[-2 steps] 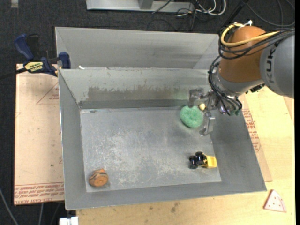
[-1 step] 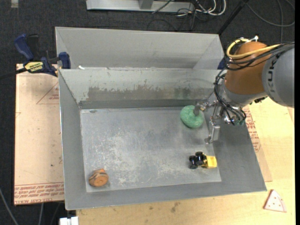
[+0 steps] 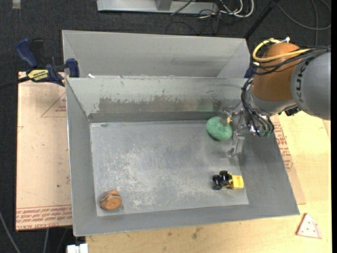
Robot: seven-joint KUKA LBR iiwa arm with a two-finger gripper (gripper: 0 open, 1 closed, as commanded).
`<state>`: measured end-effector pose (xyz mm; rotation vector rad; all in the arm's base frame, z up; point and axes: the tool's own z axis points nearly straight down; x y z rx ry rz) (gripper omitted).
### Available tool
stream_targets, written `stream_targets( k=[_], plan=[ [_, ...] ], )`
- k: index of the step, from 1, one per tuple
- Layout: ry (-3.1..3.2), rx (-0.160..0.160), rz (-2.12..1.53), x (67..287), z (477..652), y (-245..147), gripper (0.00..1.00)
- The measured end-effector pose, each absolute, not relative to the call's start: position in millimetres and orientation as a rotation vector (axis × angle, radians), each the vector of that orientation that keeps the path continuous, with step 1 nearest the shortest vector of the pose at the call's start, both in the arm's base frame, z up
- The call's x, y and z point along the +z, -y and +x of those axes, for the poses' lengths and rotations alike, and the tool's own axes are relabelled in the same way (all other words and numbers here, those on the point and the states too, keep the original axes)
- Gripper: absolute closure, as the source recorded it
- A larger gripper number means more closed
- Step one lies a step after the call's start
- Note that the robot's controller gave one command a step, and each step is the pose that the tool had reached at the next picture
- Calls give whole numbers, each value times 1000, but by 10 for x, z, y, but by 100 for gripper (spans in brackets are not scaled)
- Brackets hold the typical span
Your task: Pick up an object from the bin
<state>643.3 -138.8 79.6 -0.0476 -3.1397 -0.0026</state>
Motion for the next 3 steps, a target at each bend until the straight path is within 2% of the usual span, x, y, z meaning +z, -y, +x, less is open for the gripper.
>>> stream_targets(
  k=[1, 2, 3],
  plan=[
    [3147, 0, -79, 904, 6524, 1377, 0],
    [3146, 0, -75, 876, 6523, 1373, 0],
    [3147, 1, -11, 789, 6514, 1155, 0]
  ],
)
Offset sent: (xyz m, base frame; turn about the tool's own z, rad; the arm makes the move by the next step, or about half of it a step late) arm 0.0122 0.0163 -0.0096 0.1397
